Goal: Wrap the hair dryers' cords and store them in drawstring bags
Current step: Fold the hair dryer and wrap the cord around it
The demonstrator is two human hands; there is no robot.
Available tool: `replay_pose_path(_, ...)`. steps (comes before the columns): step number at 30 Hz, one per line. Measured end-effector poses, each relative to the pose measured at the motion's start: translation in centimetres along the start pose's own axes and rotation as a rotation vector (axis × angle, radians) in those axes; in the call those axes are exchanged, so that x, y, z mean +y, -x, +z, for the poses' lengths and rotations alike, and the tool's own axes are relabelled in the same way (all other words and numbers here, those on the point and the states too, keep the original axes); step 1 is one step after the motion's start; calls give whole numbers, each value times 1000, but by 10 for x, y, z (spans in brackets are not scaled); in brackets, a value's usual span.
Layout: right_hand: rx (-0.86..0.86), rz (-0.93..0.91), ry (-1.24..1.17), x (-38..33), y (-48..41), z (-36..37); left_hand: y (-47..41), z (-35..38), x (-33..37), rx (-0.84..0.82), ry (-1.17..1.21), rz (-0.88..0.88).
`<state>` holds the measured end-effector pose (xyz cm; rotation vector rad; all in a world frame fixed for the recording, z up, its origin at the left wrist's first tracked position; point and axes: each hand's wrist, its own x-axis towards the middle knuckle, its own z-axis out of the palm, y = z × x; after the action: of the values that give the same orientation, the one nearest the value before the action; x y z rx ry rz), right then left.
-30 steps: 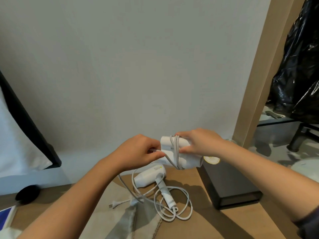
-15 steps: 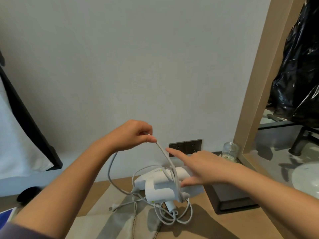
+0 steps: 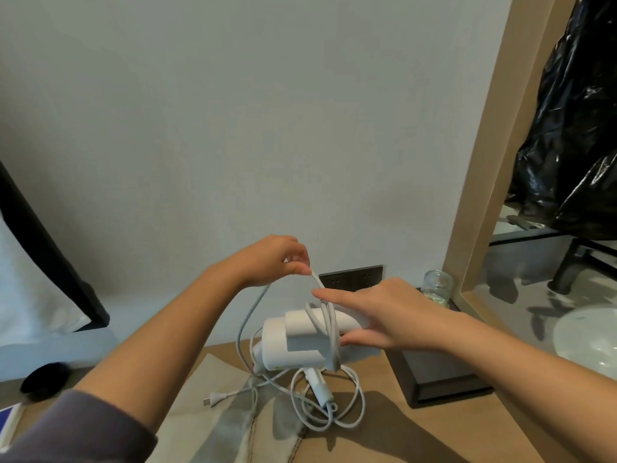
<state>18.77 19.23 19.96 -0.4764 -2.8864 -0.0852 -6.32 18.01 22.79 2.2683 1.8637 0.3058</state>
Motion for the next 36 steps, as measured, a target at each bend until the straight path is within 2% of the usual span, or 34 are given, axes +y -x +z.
replay_pose_path(2,-5,29,12,3,-1,2,2,1,0,63,36,-6)
replay_pose_path(8,10,151,-14,13,-11,15,25,-3,1,390,190,43)
replay_pose_path(14,63,254,-83,25,-32,9,53,7,10,545,261,32)
replay_pose_path(17,75,320,-128,28,-40,2,66,15,14,521,325,5)
replay_pose_path(21,95,407,-221,34,-51,-7,72,24,11,382,341,-55)
replay_pose_path(27,125,466,-468,36,-63,-31,50,62,-17,138,209,-337)
replay_pose_path(31,125,472,-611,31,-67,-41,24,90,-11,46,397,-406)
replay_pose_path(36,176,525,-670,39,-67,-44,5,107,3,132,643,-476)
